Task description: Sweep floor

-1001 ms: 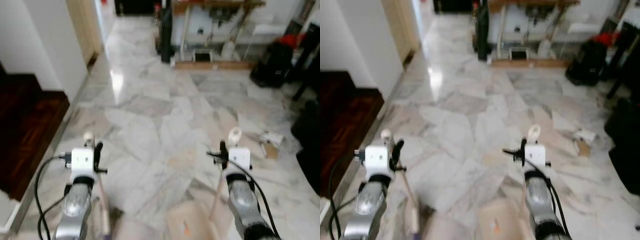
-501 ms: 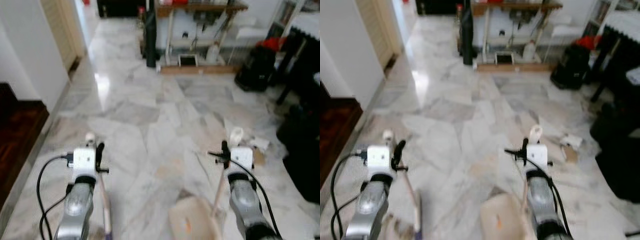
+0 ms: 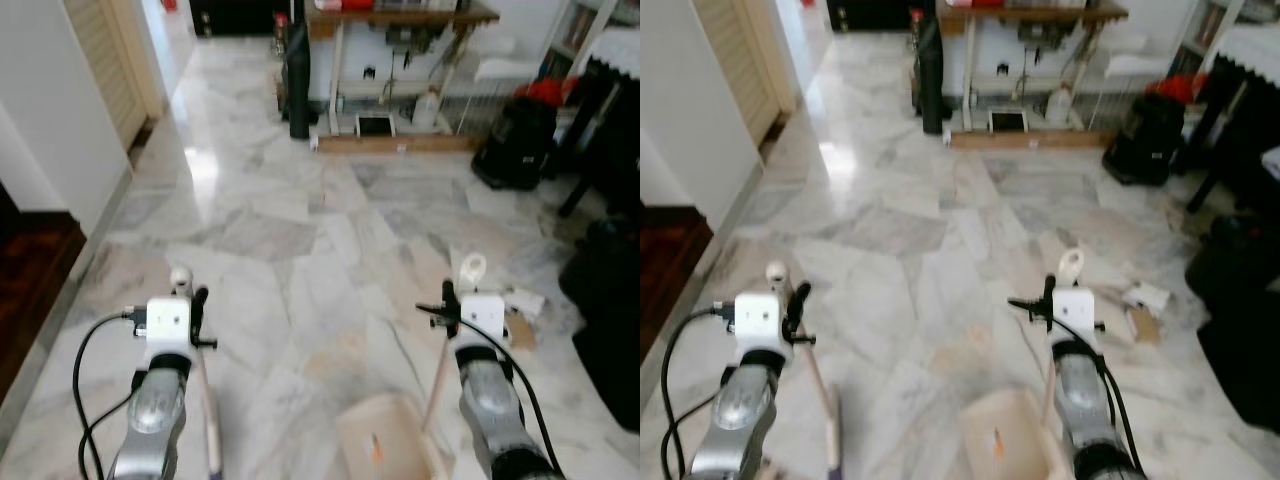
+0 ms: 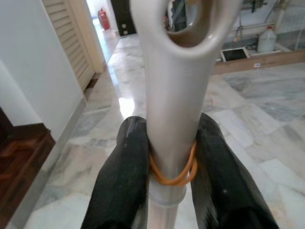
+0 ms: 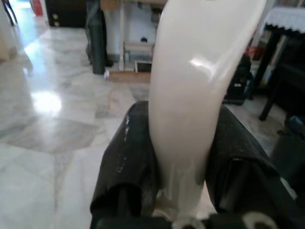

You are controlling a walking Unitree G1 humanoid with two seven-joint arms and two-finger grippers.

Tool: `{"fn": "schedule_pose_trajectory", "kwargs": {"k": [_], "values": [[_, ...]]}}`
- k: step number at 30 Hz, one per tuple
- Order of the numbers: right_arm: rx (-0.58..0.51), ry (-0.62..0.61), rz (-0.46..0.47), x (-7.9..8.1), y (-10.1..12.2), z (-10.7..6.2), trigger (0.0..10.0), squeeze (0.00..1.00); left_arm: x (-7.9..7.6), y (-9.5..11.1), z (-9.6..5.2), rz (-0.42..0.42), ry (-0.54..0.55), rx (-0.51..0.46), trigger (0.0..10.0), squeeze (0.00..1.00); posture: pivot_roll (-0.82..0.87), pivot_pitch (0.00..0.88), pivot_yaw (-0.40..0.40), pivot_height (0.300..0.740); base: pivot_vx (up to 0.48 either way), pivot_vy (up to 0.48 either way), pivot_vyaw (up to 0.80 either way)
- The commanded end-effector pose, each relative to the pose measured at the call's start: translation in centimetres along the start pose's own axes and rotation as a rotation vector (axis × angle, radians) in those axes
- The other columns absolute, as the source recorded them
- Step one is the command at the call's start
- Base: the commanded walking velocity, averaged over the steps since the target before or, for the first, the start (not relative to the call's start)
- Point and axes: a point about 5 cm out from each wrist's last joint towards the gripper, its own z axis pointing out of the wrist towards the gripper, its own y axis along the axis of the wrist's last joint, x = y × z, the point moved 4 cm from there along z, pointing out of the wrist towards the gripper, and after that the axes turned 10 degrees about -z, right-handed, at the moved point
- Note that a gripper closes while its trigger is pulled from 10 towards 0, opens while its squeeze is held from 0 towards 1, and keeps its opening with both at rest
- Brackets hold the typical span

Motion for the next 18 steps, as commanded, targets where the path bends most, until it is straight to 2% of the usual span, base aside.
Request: {"fn": "schedule_pose_trajectory", "kwargs": {"k": [1, 2, 18], "values": [[-0.047, 0.009, -0.001, 0.34, 1.29, 0.62, 10.0, 0.0, 0.56, 0.99, 0.16, 0.017, 0.005, -0.041, 10.0, 0.0, 0.13, 0.0, 0.008, 0.74, 0.33, 0.0, 0.68], [-0.047, 0.01, -0.001, 0.35, 1.29, 0.63, 10.0, 0.0, 0.55, 1.0, 0.17, 0.017, 0.005, -0.041, 10.0, 0.0, 0.13, 0.0, 0.008, 0.74, 0.33, 0.0, 0.68], [-0.046, 0.003, 0.021, 0.32, 1.32, 0.66, 10.0, 0.0, 0.48, 0.94, 0.17, 0.019, -0.004, -0.041, 10.0, 0.0, 0.13, 0.0, 0.01, 0.74, 0.334, 0.0, 0.0]]}}
